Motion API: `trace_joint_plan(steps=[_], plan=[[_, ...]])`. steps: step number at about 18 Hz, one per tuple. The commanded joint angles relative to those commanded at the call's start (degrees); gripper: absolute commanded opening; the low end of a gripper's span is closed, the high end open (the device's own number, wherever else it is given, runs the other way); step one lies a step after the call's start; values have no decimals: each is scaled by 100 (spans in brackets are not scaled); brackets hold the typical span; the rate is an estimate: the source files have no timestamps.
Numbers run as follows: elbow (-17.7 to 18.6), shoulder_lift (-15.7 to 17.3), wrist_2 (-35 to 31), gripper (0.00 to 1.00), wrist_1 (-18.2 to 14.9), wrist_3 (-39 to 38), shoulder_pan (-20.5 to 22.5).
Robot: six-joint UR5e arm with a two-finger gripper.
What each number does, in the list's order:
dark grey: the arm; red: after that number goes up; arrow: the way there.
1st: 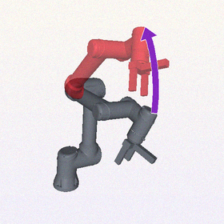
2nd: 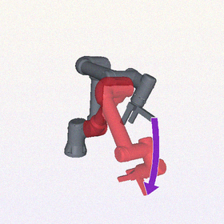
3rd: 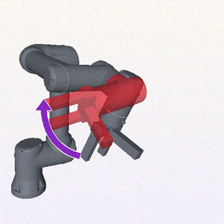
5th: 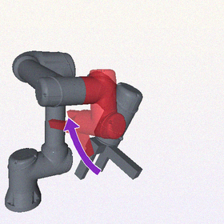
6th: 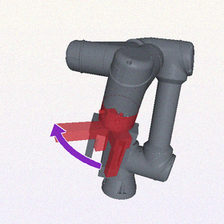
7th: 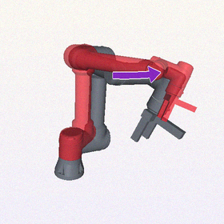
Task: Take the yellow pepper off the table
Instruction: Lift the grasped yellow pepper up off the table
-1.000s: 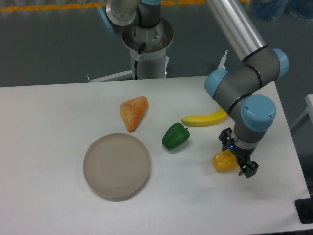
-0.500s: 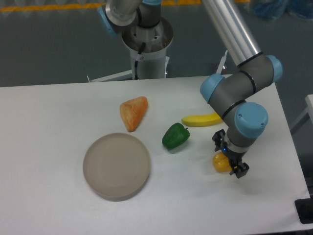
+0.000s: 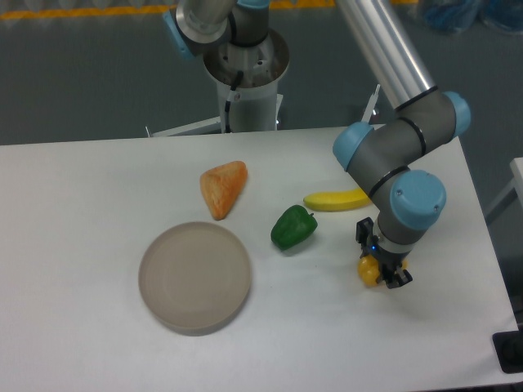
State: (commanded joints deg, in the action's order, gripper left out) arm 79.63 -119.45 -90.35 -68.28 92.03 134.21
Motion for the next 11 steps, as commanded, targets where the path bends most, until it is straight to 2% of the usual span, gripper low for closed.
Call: trace_joint_plan(steps=[3, 6, 11], plan=[[17, 238, -316, 40, -211, 0, 70], [52, 458, -325, 41, -501, 0, 185], [9, 634, -255, 36, -546, 0, 352]])
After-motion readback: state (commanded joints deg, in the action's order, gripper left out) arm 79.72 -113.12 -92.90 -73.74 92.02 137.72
